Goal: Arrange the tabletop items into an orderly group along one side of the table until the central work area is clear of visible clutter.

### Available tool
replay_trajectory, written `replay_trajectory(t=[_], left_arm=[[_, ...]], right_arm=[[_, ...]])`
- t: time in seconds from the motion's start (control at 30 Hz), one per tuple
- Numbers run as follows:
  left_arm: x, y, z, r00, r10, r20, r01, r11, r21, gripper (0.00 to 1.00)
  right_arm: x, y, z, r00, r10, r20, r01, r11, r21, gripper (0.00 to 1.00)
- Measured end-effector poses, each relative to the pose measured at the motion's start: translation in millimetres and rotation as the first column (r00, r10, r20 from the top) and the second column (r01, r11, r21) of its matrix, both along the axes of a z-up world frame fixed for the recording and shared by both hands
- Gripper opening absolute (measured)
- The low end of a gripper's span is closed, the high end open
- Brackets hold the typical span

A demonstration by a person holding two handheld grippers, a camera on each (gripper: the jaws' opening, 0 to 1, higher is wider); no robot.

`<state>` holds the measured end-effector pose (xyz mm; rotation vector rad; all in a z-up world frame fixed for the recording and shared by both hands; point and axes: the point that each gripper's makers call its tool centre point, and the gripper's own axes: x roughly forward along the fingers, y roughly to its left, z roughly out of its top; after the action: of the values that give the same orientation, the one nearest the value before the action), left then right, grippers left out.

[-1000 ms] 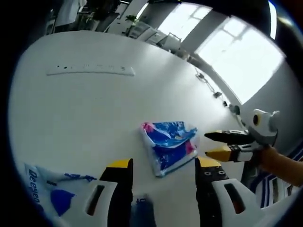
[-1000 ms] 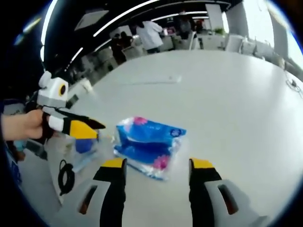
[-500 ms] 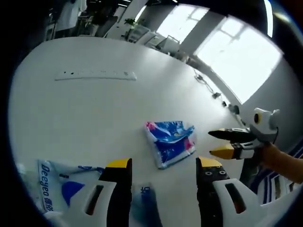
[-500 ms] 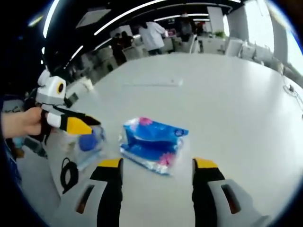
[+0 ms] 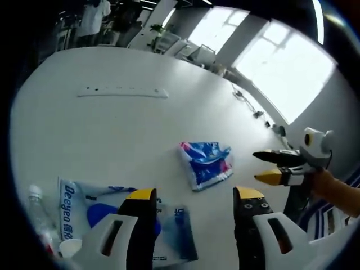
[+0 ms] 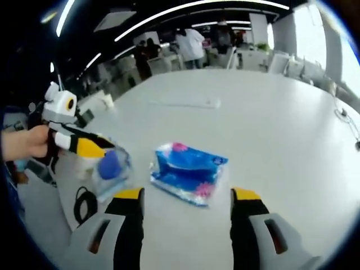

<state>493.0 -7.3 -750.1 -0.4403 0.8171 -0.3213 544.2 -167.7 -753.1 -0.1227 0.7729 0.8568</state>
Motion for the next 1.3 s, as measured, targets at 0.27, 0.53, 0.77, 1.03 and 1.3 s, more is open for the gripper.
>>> replay_trajectory(t=[0.27, 0.53, 0.77, 1.03, 1.3], left_arm=[[-13.1, 11.0, 10.1, 1.0, 0.008, 0.022, -0.008, 1.0, 0.004, 0.51], [-37.2, 26.9, 14.0, 0.999, 0.029, 0.026, -0.029, 1.0, 0.011, 0.51], [-59.4, 45.8, 16.4, 0.998, 0.05, 0.029, -0.05, 0.999, 0.019, 0.51], [-81.3, 64.6, 19.4, 0.997, 0.069, 0.034, -0.07, 0.997, 0.026, 0.51], [-99.2, 75.6, 21.6, 0.997, 0.071, 0.038, -0.072, 0.997, 0.026, 0.5]], right_arm=[[-11.4, 2.9, 7.8, 1.0, -0.009, 0.01, 0.009, 1.0, 0.001, 0.6], [-25.2, 11.6, 16.5, 1.0, -0.001, 0.023, 0.001, 1.0, -0.002, 0.6], [-39.1, 21.9, 22.7, 0.999, 0.003, 0.032, -0.003, 1.0, 0.001, 0.6], [-56.4, 34.0, 28.1, 0.999, 0.01, 0.044, -0.011, 1.0, 0.003, 0.6], [-73.1, 39.2, 27.7, 0.999, 0.006, 0.042, -0.006, 1.0, -0.005, 0.6]])
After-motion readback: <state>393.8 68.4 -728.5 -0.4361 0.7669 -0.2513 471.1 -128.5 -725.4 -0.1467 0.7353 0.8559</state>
